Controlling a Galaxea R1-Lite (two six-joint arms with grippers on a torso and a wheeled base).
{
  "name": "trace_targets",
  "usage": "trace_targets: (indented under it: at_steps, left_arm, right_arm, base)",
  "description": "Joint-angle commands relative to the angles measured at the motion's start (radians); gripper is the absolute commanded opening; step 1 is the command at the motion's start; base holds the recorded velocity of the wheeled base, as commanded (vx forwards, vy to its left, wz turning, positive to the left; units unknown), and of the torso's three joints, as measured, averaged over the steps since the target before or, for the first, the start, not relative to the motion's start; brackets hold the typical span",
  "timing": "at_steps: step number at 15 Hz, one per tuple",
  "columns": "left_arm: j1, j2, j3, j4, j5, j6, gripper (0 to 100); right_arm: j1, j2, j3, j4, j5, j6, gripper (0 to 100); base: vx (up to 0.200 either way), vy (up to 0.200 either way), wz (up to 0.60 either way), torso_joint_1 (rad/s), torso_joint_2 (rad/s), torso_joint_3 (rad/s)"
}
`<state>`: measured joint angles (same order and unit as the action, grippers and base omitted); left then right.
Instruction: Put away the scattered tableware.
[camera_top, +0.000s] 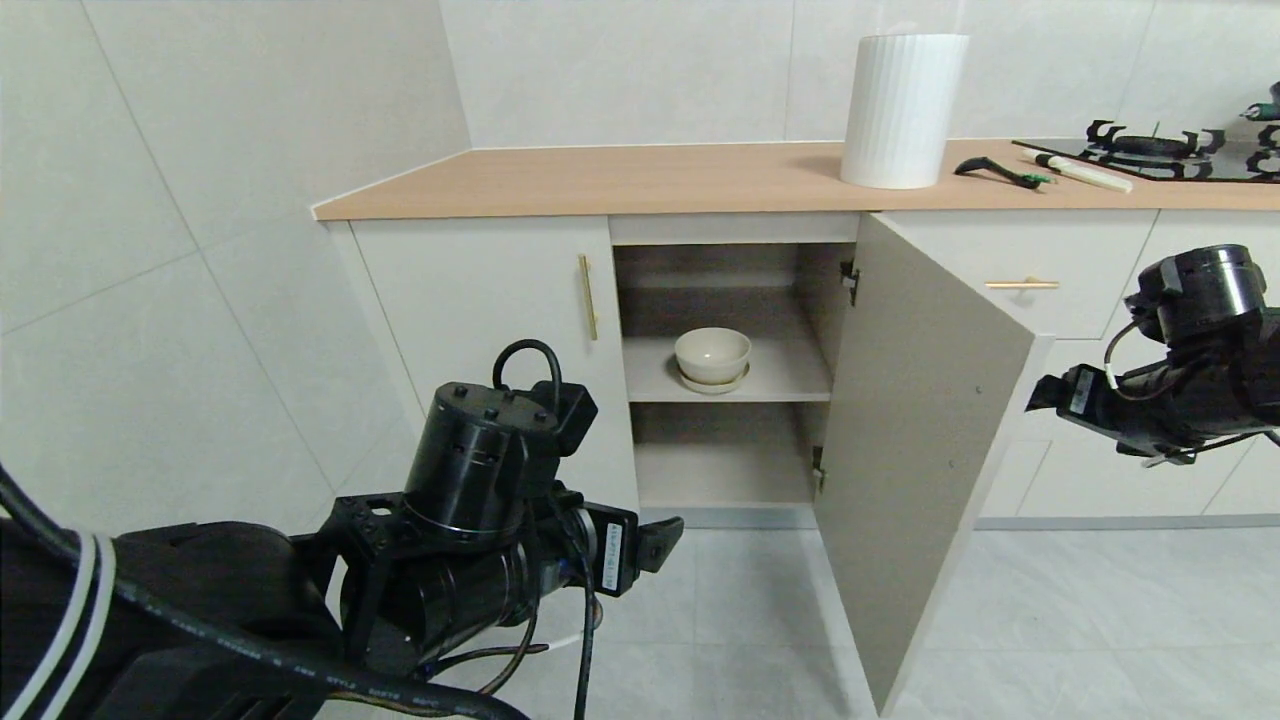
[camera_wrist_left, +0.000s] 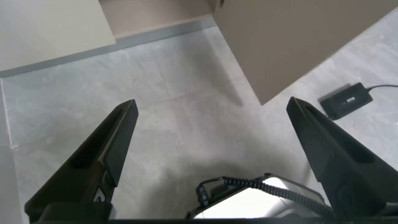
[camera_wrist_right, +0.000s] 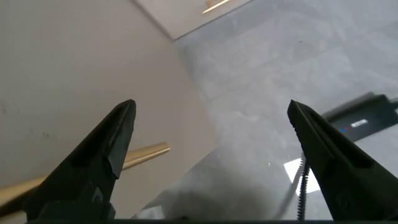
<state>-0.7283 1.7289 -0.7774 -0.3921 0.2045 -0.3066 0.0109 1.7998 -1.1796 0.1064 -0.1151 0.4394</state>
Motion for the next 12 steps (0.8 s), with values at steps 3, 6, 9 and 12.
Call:
trace_targets:
  at_steps: [3, 6, 9, 12]
  left_arm:
    - [0.004, -0.012, 0.001, 0.001, 0.000, 0.004, 100]
    - [0.004, -0.025, 0.000, 0.001, 0.000, 0.009, 100]
    - [0.004, -0.032, 0.001, 0.001, 0.004, 0.037, 100]
    - [0.004, -0.023, 0.001, 0.001, 0.036, 0.035, 100]
  right_arm:
    - [0.147, 0.044, -0.022, -0.042, 0.006, 0.013, 100]
    - [0.238, 0.122, -0.078, -0.056, 0.005, 0.016, 100]
    - [0.287, 0.207, -0.138, -0.088, 0.006, 0.021, 100]
    - [0.304, 0.311, -0.235, -0.116, 0.006, 0.021, 100]
  base:
    - [0.000, 0.000, 0.00, 0.000, 0.00, 0.000]
    - [0.000, 0.000, 0.00, 0.000, 0.00, 0.000]
    - [0.000, 0.000, 0.00, 0.000, 0.00, 0.000]
    - [0.000, 0.000, 0.00, 0.000, 0.00, 0.000]
